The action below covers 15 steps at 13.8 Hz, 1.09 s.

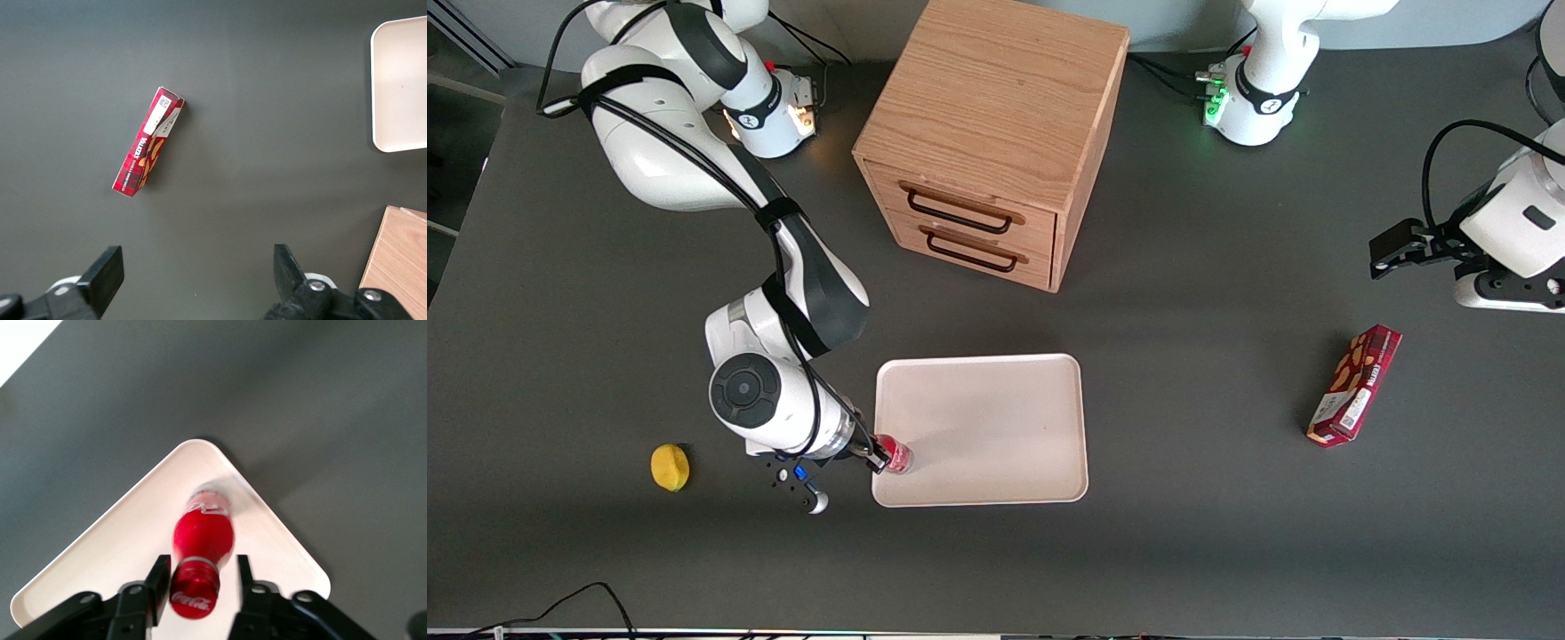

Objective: Place coke bottle on tray
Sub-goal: 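Open the right gripper and raise it away from the bottle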

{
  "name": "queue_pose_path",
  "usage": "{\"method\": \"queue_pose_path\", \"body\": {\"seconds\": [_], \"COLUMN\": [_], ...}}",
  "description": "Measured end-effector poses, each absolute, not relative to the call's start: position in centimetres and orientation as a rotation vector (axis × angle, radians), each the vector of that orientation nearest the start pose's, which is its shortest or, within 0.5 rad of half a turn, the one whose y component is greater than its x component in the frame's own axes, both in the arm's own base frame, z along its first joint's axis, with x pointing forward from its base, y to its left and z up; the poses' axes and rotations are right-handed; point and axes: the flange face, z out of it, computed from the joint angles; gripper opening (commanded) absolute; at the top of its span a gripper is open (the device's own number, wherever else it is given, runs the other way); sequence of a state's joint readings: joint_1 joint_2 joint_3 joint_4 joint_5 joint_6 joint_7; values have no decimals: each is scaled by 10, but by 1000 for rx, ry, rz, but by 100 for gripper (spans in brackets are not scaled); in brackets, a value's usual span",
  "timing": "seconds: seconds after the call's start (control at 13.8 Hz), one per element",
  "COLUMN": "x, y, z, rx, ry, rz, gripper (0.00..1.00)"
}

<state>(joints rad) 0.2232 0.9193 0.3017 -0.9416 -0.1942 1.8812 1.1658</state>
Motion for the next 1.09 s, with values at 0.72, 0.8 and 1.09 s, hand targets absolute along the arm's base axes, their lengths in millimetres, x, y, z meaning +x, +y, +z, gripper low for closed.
{"method": "queue_pose_path", "body": {"seconds": [0.72, 0.8, 1.09], "x": [659, 639, 569], "y": [184, 167, 72], "z": [584, 612, 647], "rx": [-3107, -3141, -3152], "ry": [649, 586, 467], "rz": [38, 32, 111], "gripper": [100, 100, 100]}}
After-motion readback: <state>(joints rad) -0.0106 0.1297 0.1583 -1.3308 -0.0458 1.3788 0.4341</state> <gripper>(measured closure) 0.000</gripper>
